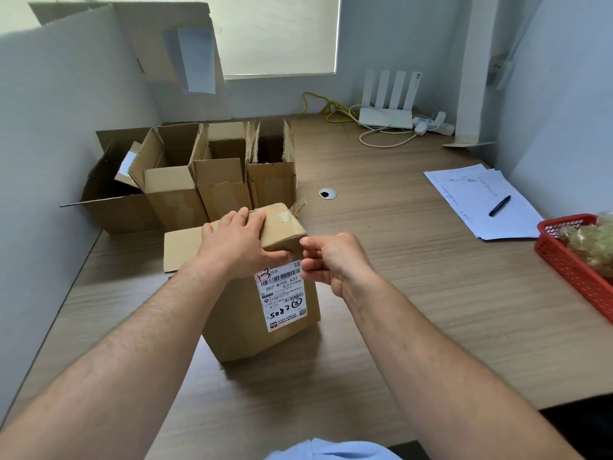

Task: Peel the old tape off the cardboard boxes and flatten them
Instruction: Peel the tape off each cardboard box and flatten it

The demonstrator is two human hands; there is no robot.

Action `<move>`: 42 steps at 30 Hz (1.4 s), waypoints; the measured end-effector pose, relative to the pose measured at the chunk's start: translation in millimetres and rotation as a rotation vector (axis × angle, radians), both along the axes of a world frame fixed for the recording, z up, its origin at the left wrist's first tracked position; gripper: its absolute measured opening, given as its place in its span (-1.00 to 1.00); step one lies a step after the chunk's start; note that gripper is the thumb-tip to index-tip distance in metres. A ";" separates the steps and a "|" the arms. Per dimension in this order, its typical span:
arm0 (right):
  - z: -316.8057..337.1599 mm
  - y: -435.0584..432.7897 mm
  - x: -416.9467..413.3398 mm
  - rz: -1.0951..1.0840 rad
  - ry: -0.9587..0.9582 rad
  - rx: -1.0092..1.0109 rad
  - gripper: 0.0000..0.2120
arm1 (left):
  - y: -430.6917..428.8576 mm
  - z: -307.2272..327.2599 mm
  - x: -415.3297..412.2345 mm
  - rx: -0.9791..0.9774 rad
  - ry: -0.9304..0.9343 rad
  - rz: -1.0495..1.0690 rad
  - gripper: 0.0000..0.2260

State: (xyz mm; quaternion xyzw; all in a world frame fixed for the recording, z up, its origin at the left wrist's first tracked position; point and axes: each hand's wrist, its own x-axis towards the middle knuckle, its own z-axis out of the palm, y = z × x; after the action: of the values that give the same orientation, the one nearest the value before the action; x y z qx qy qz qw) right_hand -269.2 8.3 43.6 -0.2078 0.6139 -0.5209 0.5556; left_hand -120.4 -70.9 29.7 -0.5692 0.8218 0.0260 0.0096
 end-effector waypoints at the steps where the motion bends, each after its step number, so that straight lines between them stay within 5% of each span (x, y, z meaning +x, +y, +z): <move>1: -1.7 -0.1 2.0 -0.029 -0.002 -0.008 -0.86 | 1.6 0.4 -0.3 -0.005 0.005 0.007 -0.08; 14: 7.1 -1.3 -3.8 -0.127 -0.051 -0.029 -0.83 | 17.8 -0.4 -6.8 -0.045 0.021 0.049 -0.10; 27: -8.7 9.7 -11.2 -0.018 0.407 -0.038 -0.85 | 21.0 -0.4 -8.8 -0.045 0.032 0.055 -0.12; 33: -5.4 11.9 -22.5 0.141 0.016 0.036 -0.80 | 25.5 -2.5 -3.8 -0.058 0.021 0.019 -0.10; 42: -1.1 10.2 -31.1 0.289 -0.014 0.105 -0.78 | 36.7 -8.7 6.5 -0.107 -0.001 -0.068 -0.06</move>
State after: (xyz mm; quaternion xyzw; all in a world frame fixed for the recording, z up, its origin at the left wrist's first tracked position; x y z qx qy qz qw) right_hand -300.3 18.5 42.5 -0.2610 0.6000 -0.4044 0.6391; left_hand -113.9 -34.2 20.9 -0.5406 0.8408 -0.0185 -0.0193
